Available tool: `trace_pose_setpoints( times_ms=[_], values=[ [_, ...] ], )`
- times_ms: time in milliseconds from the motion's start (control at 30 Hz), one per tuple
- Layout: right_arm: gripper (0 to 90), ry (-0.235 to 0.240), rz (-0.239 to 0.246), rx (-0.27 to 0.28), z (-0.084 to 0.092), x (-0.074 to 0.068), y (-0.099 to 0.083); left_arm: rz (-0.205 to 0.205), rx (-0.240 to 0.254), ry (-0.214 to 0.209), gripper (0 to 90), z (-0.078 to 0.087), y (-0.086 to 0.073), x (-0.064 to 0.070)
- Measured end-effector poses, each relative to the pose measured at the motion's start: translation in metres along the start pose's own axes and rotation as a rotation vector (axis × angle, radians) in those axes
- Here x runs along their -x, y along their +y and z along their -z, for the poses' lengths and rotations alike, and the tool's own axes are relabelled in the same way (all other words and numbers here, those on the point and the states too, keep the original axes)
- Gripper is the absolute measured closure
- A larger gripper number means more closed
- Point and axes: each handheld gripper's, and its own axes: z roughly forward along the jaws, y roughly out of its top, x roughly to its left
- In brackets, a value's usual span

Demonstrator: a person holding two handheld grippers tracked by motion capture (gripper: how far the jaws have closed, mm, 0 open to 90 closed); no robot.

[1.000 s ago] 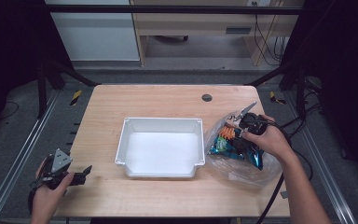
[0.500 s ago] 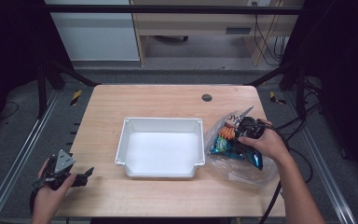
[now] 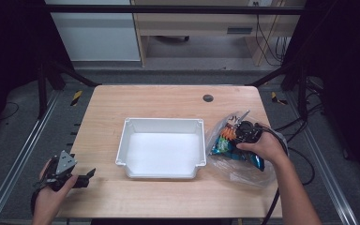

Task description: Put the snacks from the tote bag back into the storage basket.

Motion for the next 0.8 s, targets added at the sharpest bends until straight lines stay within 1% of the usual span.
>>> trace_pose_setpoints(
  times_ms=[67, 167, 233, 267, 300, 400, 467, 500, 533, 567, 633, 667, 733, 767, 800],
  values=[
    [5.8, 0.000, 0.009, -0.004, -0.001, 0.000, 0.000, -0.003, -0.002, -0.001, 4.0, 0.000, 0.000, 0.000],
    [6.7, -0.001, 0.008, -0.006, -0.002, -0.001, -0.001, 0.001, -0.001, 0.004, 4.1, 0.000, 0.000, 0.000],
    [9.5, 0.002, 0.012, -0.011, -0.002, -0.002, -0.001, 0.003, 0.000, 0.005, 4.1, 0.001, 0.000, -0.001],
    [11.4, 0.002, 0.006, -0.017, -0.002, -0.003, -0.001, 0.003, 0.001, 0.006, 4.0, 0.001, 0.000, -0.001],
    [13.5, 0.005, 0.023, -0.013, -0.002, -0.003, -0.002, 0.003, 0.001, 0.005, 4.1, 0.001, 0.000, -0.001],
    [19.7, 0.012, 0.032, -0.012, 0.000, -0.004, -0.003, 0.000, 0.000, 0.003, 4.0, 0.001, 0.000, 0.000],
    [24.2, 0.008, 0.046, -0.012, 0.003, -0.004, -0.004, -0.003, 0.001, 0.003, 4.1, 0.000, 0.000, 0.000],
    [26.2, 0.010, 0.041, -0.013, 0.005, -0.004, -0.004, -0.003, 0.000, 0.003, 4.1, 0.000, 0.000, 0.000],
    [28.3, 0.008, 0.057, -0.011, 0.007, -0.003, -0.004, -0.003, 0.000, 0.003, 4.0, 0.000, 0.000, 0.000],
    [30.7, 0.004, 0.063, -0.008, 0.010, -0.003, -0.003, -0.005, -0.001, 0.003, 4.0, 0.001, 0.000, 0.000],
    [33.8, 0.001, 0.043, -0.011, 0.015, -0.004, -0.003, -0.006, -0.002, 0.002, 4.1, 0.001, 0.000, 0.000],
    [35.3, -0.001, 0.059, -0.004, 0.017, -0.003, -0.003, -0.007, -0.003, 0.002, 4.0, 0.001, 0.000, 0.000],
    [36.8, -0.002, 0.049, -0.003, 0.020, -0.003, -0.004, -0.008, -0.002, 0.002, 4.1, 0.001, 0.000, 0.000],
    [38.3, -0.007, 0.067, -0.009, 0.025, -0.004, -0.005, -0.011, 0.001, 0.003, 4.1, 0.002, 0.001, 0.000],
    [38.7, -0.008, 0.066, -0.017, 0.027, -0.006, -0.006, -0.009, 0.001, 0.002, 4.0, 0.002, 0.001, 0.000]
  ],
)
